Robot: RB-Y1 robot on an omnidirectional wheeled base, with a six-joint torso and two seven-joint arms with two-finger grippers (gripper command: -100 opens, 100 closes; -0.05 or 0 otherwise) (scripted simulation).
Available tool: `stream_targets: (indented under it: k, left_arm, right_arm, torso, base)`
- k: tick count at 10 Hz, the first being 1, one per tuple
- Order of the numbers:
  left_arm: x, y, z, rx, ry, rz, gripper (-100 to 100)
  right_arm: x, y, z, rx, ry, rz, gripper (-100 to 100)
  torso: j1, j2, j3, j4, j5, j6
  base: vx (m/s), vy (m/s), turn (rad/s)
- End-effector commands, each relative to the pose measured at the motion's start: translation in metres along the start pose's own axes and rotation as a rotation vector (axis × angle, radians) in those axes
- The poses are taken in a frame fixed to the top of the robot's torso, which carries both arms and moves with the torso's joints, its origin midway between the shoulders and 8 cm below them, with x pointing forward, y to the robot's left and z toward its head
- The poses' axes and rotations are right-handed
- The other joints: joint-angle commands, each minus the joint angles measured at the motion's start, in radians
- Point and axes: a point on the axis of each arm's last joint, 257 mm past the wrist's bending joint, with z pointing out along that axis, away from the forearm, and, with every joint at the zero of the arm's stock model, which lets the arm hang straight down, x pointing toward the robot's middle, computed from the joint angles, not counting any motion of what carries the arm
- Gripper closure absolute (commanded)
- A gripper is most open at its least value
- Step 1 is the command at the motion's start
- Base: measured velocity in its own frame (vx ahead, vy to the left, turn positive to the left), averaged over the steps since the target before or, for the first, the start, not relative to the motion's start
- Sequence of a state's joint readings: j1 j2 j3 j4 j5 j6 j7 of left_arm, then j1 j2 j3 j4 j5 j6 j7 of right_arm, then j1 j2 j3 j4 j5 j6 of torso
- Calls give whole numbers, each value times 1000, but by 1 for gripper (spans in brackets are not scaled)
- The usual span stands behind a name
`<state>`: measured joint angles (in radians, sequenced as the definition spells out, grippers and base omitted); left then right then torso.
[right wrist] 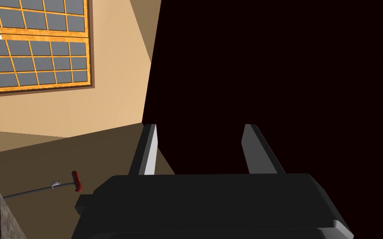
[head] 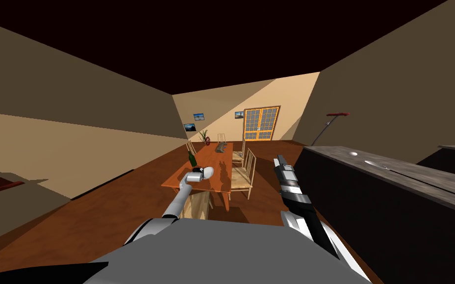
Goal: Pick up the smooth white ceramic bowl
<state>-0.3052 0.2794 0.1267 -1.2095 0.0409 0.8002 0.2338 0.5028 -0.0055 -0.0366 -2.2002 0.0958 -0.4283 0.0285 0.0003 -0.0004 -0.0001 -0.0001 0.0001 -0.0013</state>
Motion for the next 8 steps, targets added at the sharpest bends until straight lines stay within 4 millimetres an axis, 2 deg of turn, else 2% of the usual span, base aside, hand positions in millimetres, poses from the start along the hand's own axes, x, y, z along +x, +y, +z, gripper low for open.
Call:
stream_targets:
  k: [1, 8]
  left_arm:
    - [1, 1, 0, -2, 1, -1, -100]
    - [1, 1, 0, -2, 1, -1, -100]
  right_arm:
    - [0, 0, 0, 0, 0, 0, 0]
    - [0, 0, 0, 0, 0, 0, 0]
  torso:
    - [0, 0, 0, 0, 0, 0]
    - [0, 0, 0, 0, 0, 0]
  base:
    - [9, -4, 29]
    - [0, 0, -1]
